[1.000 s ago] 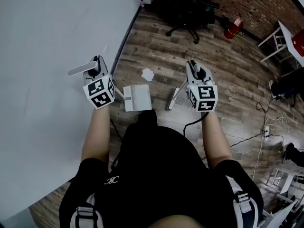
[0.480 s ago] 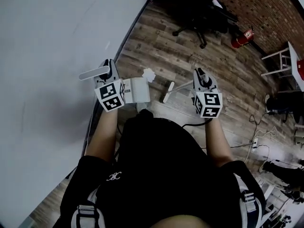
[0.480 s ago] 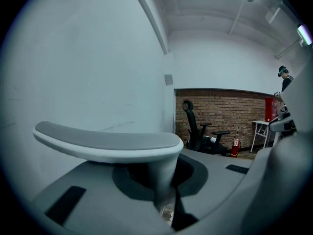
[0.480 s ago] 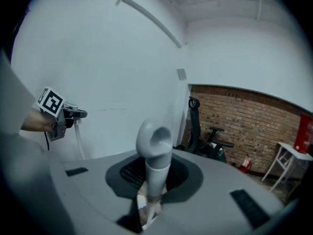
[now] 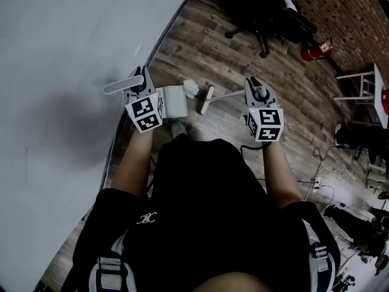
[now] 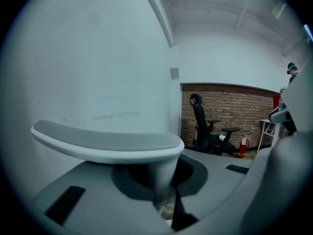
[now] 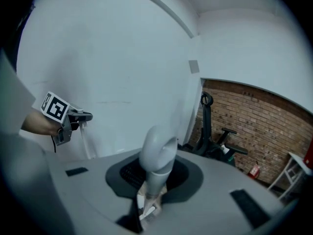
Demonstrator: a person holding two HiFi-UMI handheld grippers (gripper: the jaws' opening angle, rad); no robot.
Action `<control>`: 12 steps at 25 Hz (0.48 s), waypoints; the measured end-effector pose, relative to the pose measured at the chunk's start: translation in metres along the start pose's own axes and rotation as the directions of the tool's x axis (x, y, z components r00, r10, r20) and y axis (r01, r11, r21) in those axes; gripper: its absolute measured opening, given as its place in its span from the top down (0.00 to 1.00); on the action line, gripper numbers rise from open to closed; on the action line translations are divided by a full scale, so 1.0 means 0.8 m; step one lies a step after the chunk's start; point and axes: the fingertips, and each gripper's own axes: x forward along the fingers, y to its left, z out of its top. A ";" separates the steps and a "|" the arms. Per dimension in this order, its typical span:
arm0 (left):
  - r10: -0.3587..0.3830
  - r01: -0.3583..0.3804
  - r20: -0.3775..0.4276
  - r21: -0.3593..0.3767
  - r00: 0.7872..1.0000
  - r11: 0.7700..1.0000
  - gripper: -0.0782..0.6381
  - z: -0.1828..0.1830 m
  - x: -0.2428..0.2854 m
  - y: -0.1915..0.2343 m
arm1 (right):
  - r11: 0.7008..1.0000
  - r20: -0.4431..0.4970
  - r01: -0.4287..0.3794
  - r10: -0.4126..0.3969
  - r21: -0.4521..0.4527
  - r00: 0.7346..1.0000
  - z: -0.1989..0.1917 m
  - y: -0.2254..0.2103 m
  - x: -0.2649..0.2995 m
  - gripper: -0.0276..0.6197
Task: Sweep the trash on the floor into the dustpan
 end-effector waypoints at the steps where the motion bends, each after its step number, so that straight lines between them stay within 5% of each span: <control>1: 0.009 -0.009 -0.005 -0.007 1.000 1.000 0.84 -0.001 0.006 0.004 | 1.000 -0.002 -0.008 0.008 -0.010 1.000 0.006 -0.001 0.009 0.85; 7: 0.049 -0.049 -0.028 -0.018 0.998 0.999 0.84 -0.031 0.024 0.016 | 0.994 -0.008 -0.083 0.083 -0.074 0.997 0.021 0.006 0.064 0.85; 12: 0.152 -0.155 -0.050 -0.041 0.987 0.987 0.84 -0.059 0.036 0.027 | 0.979 -0.018 -0.158 0.157 -0.129 0.987 0.021 0.001 0.102 0.85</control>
